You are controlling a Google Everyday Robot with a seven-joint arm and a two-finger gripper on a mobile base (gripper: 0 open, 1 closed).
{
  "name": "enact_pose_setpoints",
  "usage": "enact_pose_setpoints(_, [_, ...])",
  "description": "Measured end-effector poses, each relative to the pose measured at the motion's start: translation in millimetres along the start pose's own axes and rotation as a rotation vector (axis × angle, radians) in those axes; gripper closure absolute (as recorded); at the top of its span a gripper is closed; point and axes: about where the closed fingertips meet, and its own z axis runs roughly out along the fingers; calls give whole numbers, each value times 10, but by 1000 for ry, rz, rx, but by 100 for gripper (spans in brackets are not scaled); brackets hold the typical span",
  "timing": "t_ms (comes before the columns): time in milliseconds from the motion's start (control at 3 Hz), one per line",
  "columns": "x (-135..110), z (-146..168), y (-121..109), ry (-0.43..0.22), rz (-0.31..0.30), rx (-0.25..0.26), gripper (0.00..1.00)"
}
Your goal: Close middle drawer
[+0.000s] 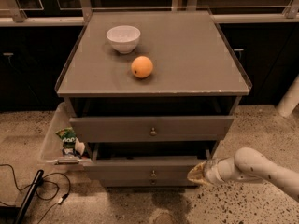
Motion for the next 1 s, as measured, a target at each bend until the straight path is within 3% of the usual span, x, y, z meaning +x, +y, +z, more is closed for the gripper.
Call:
enact_pose_setpoints(333, [0, 0, 0, 0, 0, 0, 16])
enact_pose_setpoints(667, [0, 1, 0, 0, 0, 0, 0])
enact_pose_setpoints(1000, [0, 1, 1, 0, 0, 0, 0])
